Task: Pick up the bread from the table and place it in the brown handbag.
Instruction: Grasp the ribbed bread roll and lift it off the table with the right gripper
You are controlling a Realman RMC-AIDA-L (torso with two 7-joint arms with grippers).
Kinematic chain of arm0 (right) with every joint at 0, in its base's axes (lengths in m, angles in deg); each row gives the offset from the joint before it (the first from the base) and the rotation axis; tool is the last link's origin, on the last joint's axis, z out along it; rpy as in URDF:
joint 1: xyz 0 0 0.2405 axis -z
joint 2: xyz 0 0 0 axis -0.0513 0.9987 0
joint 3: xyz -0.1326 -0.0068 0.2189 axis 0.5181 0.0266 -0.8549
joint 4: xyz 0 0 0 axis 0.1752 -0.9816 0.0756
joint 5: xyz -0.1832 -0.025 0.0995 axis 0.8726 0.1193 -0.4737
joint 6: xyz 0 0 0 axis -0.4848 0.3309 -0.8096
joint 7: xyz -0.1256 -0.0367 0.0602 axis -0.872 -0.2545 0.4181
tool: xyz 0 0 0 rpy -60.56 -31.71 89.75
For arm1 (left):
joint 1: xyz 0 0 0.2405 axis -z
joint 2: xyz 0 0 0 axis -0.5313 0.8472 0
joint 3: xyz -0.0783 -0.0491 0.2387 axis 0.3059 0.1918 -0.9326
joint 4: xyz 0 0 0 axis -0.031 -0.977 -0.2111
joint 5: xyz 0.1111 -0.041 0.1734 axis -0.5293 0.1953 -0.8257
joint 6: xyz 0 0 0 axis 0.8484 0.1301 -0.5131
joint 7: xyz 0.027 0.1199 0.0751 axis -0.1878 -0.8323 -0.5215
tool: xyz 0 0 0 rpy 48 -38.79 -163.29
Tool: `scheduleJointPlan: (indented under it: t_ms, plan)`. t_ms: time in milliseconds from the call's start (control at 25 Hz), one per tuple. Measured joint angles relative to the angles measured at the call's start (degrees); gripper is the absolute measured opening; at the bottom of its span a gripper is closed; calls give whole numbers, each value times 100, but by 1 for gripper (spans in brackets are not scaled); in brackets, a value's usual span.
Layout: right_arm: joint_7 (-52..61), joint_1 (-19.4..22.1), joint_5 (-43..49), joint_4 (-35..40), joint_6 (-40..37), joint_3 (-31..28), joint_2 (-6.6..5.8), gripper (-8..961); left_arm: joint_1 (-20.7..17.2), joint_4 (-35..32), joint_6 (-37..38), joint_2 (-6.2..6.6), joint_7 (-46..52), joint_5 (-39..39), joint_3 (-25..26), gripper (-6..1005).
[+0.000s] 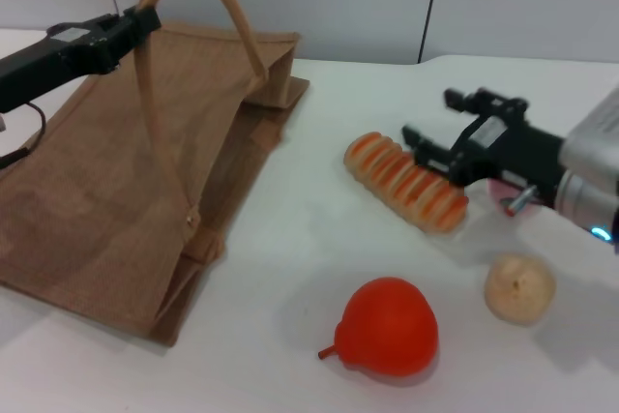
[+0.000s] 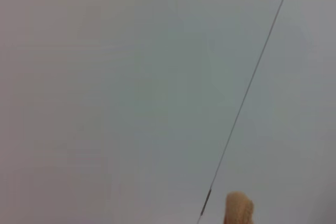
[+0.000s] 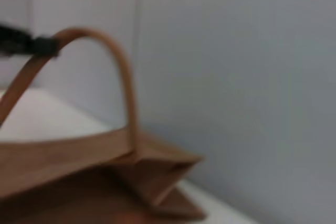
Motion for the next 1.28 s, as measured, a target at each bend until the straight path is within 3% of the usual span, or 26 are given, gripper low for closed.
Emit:
scheduleJointPlan:
  t_ms: [160,320,720,880,1280]
  plan:
    - [-6,-186,305,78,-784,-28,52,697,-17,0,81,2,-6,70,-5,122]
    - [-33,-304,571,17,-1257,-153,292,703,-14,-1,109,4,-8,81,-2,122]
    - [-62,-329,1858,-268,-2445,-1180,1132,780,62,-30,181,0,-41,48,3,123]
    - [-94,-346,1967,-396,-2598,-1346,1269,837,85,-159,182,10,-119,45,-7,123]
    - [-147,-533,1962,-1341,-2896,-1786,1647,854,176,-175,189,8,-142,-33,-7,124]
